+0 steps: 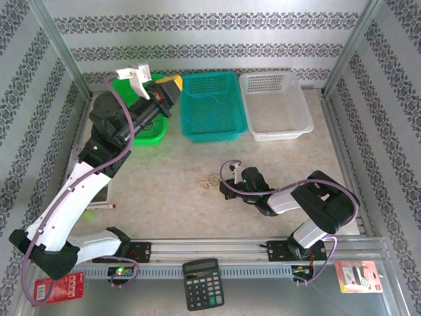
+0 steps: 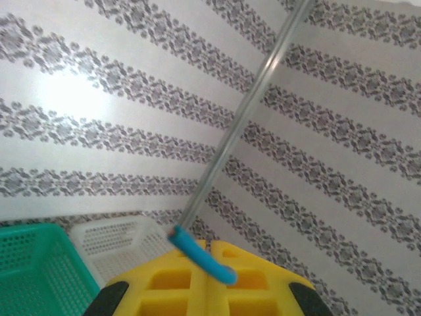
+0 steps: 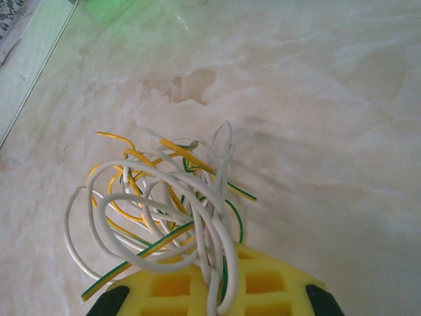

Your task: Untangle the cables

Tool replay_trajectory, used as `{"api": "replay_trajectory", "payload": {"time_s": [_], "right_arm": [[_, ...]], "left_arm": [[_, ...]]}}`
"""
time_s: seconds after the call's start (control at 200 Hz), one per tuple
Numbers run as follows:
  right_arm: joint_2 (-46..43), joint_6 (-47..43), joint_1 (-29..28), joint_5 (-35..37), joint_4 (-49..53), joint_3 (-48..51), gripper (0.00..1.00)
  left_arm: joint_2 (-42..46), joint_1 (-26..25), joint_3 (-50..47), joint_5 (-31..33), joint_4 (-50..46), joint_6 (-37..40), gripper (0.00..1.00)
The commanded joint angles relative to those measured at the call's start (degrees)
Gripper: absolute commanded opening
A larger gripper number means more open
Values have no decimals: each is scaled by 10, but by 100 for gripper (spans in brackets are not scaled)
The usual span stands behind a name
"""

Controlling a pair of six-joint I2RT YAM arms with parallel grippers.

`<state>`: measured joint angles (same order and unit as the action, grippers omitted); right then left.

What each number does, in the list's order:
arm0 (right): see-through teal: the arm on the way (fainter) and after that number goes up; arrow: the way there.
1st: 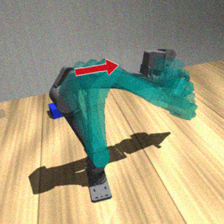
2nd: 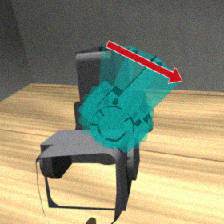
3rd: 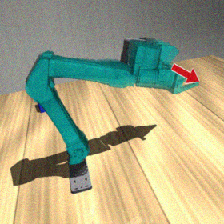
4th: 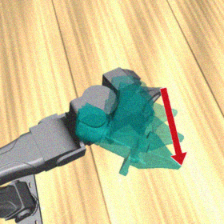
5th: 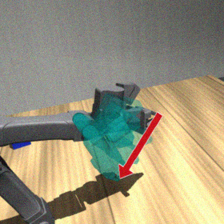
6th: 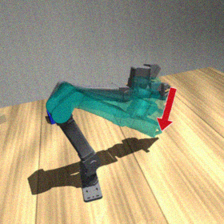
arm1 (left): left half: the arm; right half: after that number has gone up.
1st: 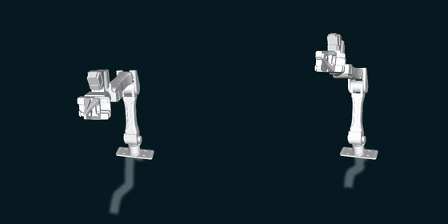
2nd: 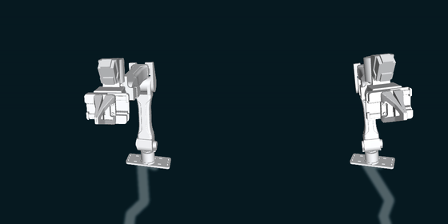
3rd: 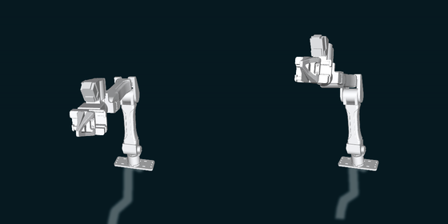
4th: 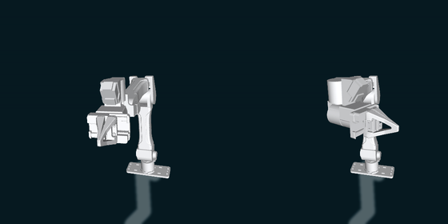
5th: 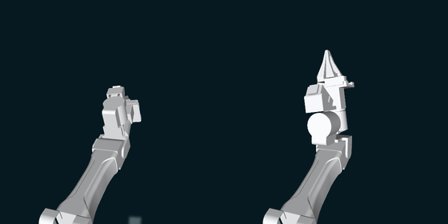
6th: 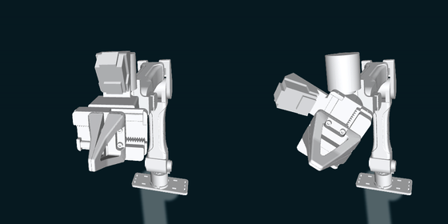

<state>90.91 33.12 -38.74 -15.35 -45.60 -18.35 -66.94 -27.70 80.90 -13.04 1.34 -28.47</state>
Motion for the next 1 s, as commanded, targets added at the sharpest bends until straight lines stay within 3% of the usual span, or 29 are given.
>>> {"api": "replay_trajectory", "payload": {"time_s": [0.0,0.275,0.39,0.515,0.684,0.834,0.994], "right_arm": [[7,7,6,10,-3,10,0],[-6,19,7,-1,1,10,6],[-23,24,6,-1,11,13,19],[-44,23,6,1,26,18,43],[-91,17,6,8,67,19,62],[-145,7,7,18,121,14,70],[-204,0,9,34,170,15,71]], "left_arm": [[-6,40,32,8,-22,7,0],[-38,132,60,31,-54,21,0],[-49,170,46,43,-47,22,0],[-66,196,42,52,-38,36,0],[-101,220,55,89,-35,64,0],[-144,247,67,99,-27,65,0],[-192,268,72,99,-26,78,0]]}}
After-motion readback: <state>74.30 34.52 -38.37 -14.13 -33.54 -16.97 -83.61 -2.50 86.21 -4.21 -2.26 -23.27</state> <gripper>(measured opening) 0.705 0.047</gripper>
